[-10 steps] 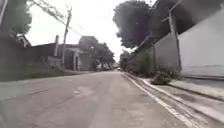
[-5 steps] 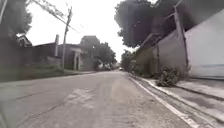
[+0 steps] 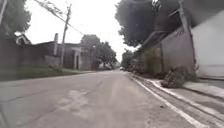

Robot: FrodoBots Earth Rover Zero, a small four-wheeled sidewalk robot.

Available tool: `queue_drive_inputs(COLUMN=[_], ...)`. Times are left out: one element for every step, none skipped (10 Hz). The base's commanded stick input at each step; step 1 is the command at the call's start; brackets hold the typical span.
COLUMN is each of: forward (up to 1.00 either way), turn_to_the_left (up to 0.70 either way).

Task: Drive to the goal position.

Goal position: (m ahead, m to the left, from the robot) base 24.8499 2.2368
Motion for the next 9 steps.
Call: queue_drive_inputs(forward=[0.7, 0.7, 0.7, 0.7, 0.7, 0.7, 0.7, 0.7, 0.7], turn_to_the_left=[-0.3, -0.13, 0.0, 0.0, 0.0, 0.0, 0.0, 0.0, 0.0])
